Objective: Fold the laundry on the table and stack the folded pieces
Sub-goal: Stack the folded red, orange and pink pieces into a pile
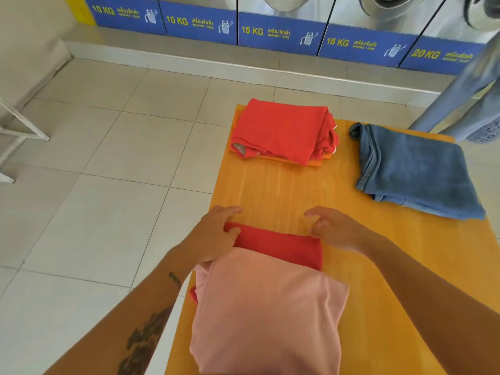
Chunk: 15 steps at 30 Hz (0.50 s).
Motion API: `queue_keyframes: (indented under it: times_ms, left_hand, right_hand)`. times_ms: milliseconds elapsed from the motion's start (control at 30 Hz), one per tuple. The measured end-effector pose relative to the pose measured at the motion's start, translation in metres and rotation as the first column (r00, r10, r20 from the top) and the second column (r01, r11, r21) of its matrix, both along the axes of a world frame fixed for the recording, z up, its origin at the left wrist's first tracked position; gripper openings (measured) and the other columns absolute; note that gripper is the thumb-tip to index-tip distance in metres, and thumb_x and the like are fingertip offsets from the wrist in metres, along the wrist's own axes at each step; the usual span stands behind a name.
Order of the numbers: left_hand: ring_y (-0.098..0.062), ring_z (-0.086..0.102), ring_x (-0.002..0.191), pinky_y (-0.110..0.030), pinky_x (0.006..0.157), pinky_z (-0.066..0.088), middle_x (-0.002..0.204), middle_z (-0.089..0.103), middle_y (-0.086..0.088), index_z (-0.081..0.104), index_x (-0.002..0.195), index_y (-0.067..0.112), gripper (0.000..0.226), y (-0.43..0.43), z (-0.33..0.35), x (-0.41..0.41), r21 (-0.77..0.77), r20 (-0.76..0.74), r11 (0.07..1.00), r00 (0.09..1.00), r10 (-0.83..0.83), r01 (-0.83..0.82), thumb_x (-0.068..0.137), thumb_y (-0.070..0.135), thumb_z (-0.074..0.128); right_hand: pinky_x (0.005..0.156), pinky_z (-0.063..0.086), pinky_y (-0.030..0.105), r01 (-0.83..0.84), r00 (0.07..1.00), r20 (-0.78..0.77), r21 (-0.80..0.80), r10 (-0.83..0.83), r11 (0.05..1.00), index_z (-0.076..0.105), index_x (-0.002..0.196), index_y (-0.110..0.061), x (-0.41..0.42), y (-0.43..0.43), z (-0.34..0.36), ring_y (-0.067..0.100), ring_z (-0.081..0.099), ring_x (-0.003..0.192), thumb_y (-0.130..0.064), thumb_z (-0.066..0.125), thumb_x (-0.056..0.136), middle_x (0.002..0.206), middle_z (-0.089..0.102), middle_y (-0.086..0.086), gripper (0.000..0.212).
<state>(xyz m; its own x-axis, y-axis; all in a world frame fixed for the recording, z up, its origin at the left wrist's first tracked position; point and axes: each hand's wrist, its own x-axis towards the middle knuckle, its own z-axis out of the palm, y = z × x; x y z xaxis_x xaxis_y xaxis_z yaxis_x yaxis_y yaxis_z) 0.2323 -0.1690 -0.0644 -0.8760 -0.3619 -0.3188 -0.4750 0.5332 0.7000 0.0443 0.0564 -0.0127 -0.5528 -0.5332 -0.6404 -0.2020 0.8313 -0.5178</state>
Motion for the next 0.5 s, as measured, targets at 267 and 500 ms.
queue_keyframes:
  times_ms: [267, 500]
  left_hand:
    - [-0.020, 0.050, 0.120, -0.037, 0.103, 0.043, 0.135, 0.047, 0.005, 0.048, 0.139, 0.038, 0.050, 0.008, 0.007, 0.005, -0.017, 0.121, 0.999, 0.992, -0.047, 0.050, 0.091, 0.027, 0.061]
    - [-0.011, 0.060, 0.096, -0.020, 0.080, 0.044, 0.100, 0.060, 0.017, 0.061, 0.105, 0.045, 0.043, 0.021, -0.001, -0.002, 0.109, -0.062, 0.985, 0.988, 0.142, -0.135, 0.085, 0.008, 0.066]
  right_hand:
    - [0.075, 0.057, 0.038, 0.095, 0.985, 0.148, -0.019, -0.091, 0.995, 0.058, 0.121, -0.027, 0.035, 0.022, -0.012, 0.024, 0.067, 0.093, -0.024, 0.073, 0.086, 0.109, 0.062, 0.001, 0.038]
    - [0.060, 0.045, 0.030, 0.118, 0.987, -0.110, -0.035, -0.121, 0.992, 0.066, 0.089, -0.016, 0.044, 0.010, -0.024, 0.020, 0.060, 0.079, -0.012, 0.072, 0.075, 0.091, 0.066, 0.007, 0.016]
